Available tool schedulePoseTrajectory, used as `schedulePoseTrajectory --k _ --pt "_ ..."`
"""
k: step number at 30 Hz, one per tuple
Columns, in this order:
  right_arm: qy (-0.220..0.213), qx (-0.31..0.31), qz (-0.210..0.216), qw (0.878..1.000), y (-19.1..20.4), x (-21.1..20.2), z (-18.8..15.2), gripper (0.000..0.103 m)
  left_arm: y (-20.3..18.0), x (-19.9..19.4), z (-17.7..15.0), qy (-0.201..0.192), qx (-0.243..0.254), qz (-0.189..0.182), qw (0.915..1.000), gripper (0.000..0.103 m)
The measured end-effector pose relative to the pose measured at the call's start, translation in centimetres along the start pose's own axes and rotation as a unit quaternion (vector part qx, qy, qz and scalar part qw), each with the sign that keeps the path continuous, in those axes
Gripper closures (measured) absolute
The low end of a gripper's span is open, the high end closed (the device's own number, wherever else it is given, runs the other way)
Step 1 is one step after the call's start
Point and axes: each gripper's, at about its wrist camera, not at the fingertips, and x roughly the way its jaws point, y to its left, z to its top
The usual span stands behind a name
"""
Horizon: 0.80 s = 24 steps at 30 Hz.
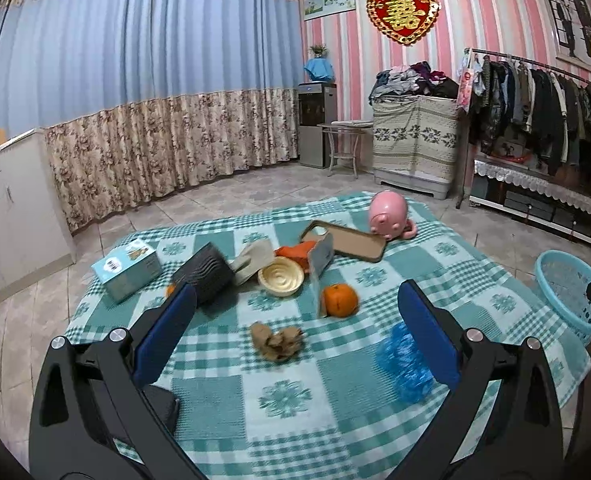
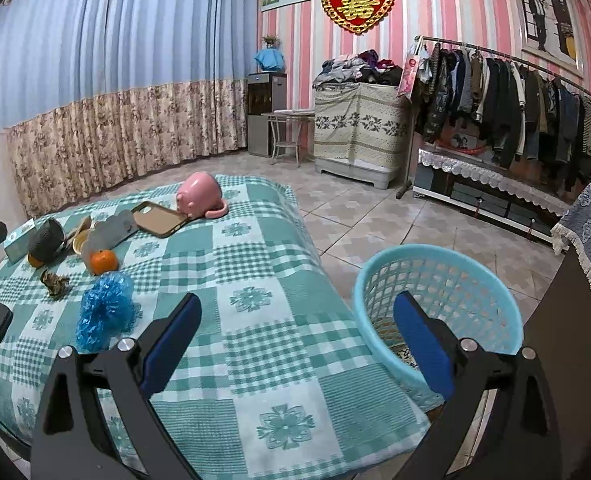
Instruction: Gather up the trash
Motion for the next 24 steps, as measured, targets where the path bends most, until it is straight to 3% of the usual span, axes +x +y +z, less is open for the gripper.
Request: schedulePoseTrajectory --k 9,24 --pt "0.027 -0.022 0.023 0.999 3.6 2.1 -1.3 0.008 4.4 0.7 -2.1 0.028 -0.017 0.026 0.9991 0.005" --pt "0.064 -0.12 0.101 0.986 16.4 7.4 -2.1 0.008 12.5 2.8 -5.8 0.073 -0.055 0.066 0.9936 0.005"
